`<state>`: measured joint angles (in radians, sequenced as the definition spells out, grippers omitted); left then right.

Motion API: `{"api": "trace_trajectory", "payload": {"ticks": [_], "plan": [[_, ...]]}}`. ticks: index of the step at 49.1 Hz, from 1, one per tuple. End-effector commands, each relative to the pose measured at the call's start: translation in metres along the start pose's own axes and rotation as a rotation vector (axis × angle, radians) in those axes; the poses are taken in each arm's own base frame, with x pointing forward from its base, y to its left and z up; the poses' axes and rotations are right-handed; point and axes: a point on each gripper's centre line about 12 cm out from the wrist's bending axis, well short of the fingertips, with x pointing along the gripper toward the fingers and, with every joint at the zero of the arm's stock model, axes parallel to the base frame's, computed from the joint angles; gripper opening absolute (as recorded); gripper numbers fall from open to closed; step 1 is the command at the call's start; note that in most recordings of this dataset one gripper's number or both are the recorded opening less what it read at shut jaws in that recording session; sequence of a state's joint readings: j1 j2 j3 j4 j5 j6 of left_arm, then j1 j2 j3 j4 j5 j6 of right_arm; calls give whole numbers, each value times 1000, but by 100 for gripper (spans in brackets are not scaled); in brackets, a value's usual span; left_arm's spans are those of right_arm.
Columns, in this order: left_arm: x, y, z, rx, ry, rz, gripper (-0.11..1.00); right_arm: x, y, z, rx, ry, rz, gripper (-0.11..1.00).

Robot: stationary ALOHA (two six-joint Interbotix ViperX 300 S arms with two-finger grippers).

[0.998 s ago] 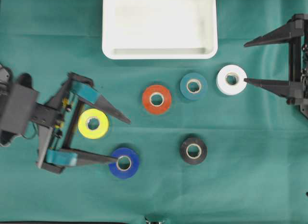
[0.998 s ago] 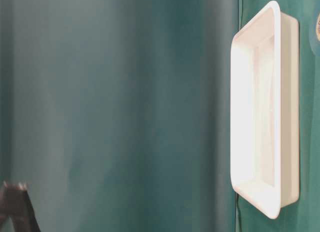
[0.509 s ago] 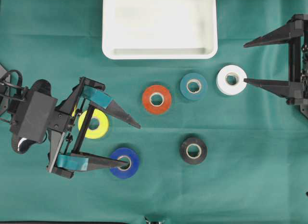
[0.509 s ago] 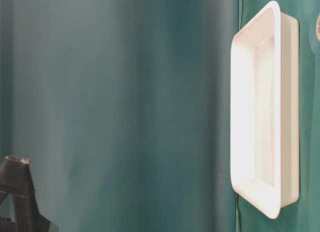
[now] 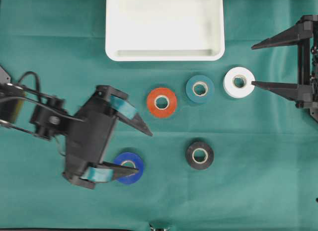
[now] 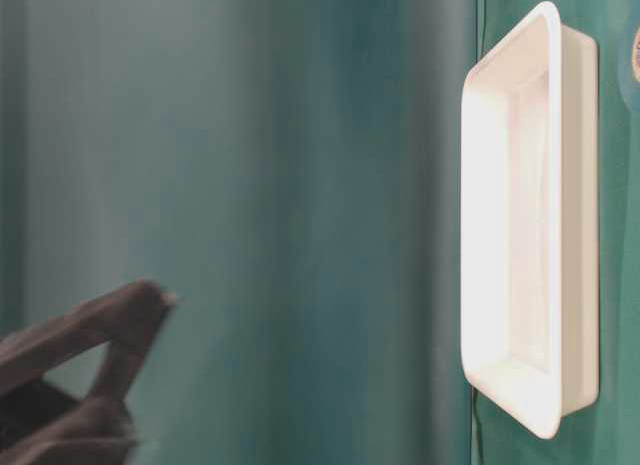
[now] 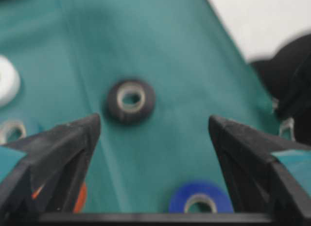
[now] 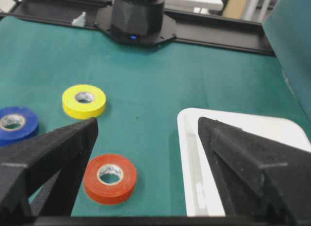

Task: Pick up the tape from a random location and place it into the white case.
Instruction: 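Move the open left gripper over the blue tape roll, then lower the left gripper and close it on the blue tape roll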

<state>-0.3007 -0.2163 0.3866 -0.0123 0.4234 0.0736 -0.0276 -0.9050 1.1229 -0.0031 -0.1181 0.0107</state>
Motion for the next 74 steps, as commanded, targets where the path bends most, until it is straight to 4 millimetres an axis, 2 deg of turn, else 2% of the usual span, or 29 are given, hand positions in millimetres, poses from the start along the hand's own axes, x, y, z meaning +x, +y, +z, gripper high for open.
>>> {"api": "trace_trajectory", "payload": {"ticks": [1,11,19,58,74], "plan": [[0,2,16,-1,67,-4,99,2,0,10,0,-23,-1,92],[12,2,13,4,326,-17,99,2,0,10,2,-21,-1,92],[15,3,17,13,411,-21,99,2,0,9,2,-17,-1,92],[19,3,14,25,403,-20,99,2,0,8,2,-11,-1,92],[36,1,-18,24,346,-18,99,5,0,4,-1,8,-2,92]]}}
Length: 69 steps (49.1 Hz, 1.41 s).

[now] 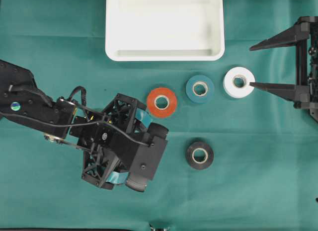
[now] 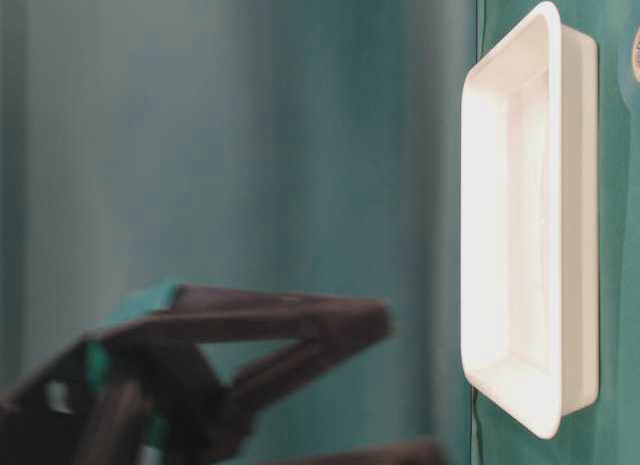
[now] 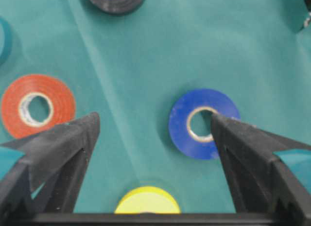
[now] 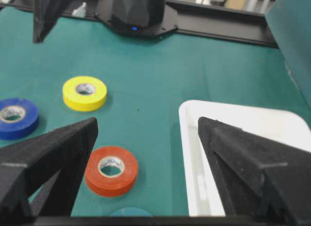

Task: Pick up the tape from a random location and place it into the white case.
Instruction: 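Lower the left gripper and close it on the blue tape roll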

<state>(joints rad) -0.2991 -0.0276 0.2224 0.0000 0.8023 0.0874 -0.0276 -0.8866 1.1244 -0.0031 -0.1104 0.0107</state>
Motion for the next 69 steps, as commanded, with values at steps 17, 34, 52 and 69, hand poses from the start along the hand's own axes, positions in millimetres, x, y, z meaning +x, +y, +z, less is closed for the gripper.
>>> {"api": "trace_trajectory", "payload": {"ticks": [17,34,52,69], "plan": [[36,-3,-29,4,-18,3,99,5,0,6,0,-5,-1,92],[63,-13,-37,31,-6,-10,99,8,0,3,0,9,-2,92],[85,-19,-44,52,20,-20,99,10,0,0,2,23,0,92],[108,-22,-59,56,35,-24,99,10,0,-2,2,32,-2,92]]}}
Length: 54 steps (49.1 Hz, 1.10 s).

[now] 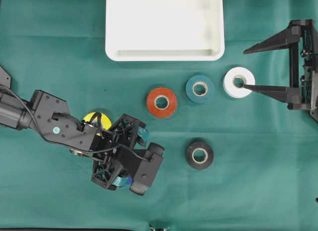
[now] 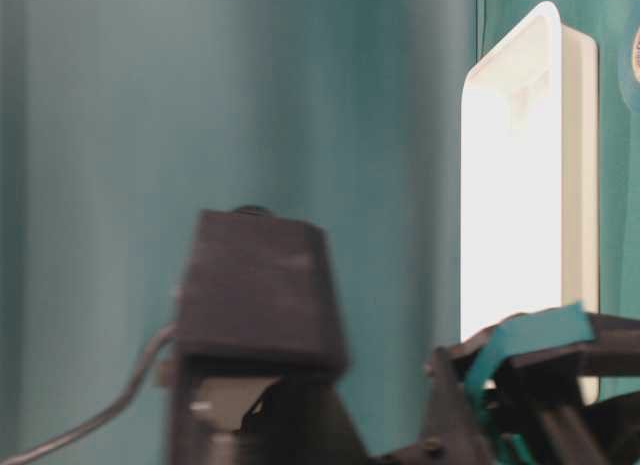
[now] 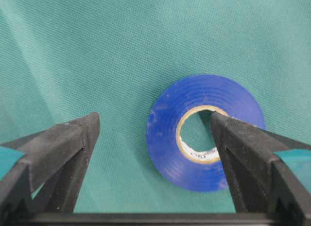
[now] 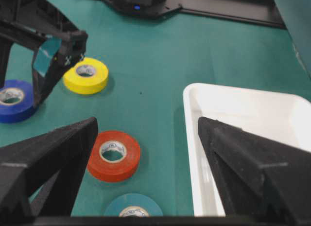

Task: Pick up the tape from a random location and place it into the white case.
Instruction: 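Lower the left gripper and close it on the blue tape roll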

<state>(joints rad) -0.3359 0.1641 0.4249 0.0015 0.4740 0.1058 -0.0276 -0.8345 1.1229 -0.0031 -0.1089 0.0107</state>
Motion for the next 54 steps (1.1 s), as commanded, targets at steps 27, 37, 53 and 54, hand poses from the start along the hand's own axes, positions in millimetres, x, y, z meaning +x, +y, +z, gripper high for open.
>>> {"api": "trace_trajectory", "payload": {"ticks": [27,37,53,54], "plan": [[28,-2,-17,1,38,-4,99,7,0,2,3,6,-2,92],[28,-2,-17,1,40,-4,98,7,0,2,2,6,-2,92],[16,2,-15,-7,17,2,47,7,0,2,3,9,-2,92],[15,2,-14,-8,16,3,41,7,0,2,3,9,-2,92]]}}
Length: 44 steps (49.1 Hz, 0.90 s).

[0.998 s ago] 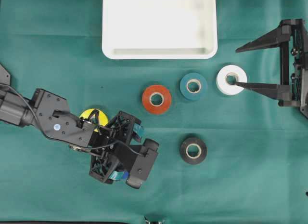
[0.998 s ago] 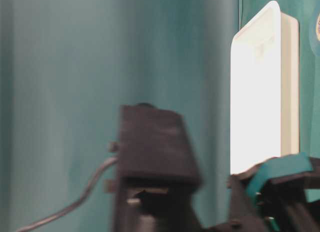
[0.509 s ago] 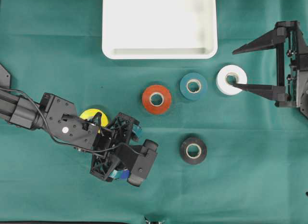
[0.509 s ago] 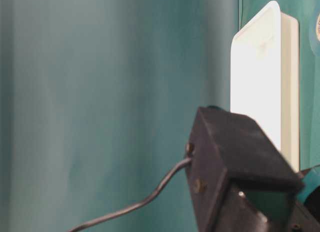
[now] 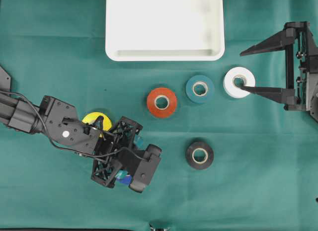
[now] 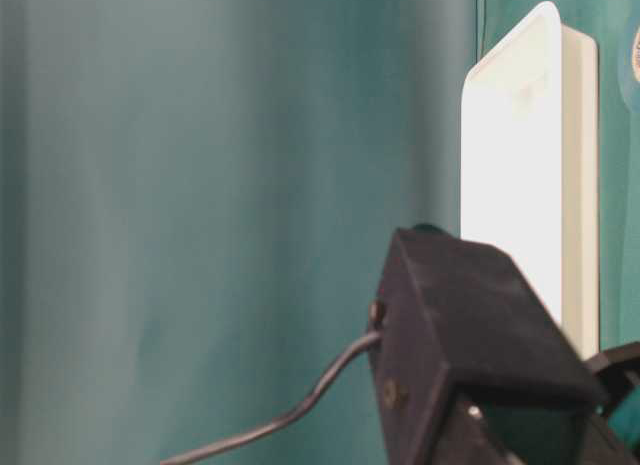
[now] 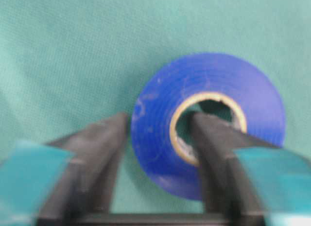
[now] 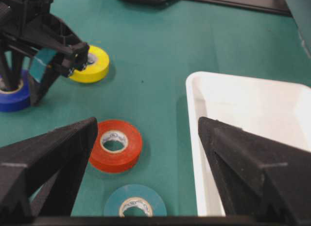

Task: Pick up the tape from a random location and place it into the white case.
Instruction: 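Lower the left gripper and close it on the blue tape roll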

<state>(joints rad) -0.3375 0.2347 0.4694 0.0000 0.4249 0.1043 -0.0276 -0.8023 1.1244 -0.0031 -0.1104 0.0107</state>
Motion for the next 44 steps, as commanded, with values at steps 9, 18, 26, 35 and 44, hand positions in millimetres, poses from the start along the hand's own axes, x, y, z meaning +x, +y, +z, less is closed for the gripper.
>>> {"api": "trace_trajectory", "payload": {"ticks": [9,18,26,35,44], "plan": [[-18,6,10,-8,-51,12,24,1,0,9,2,-23,-1,92],[-18,6,10,-11,-50,11,24,1,0,9,2,-25,-1,92],[-18,6,11,-12,-50,11,24,1,0,9,3,-25,-1,92],[-18,6,11,-12,-51,11,24,1,0,9,2,-25,-1,92],[-20,6,14,-14,-59,10,24,1,0,9,2,-25,0,92]]}}
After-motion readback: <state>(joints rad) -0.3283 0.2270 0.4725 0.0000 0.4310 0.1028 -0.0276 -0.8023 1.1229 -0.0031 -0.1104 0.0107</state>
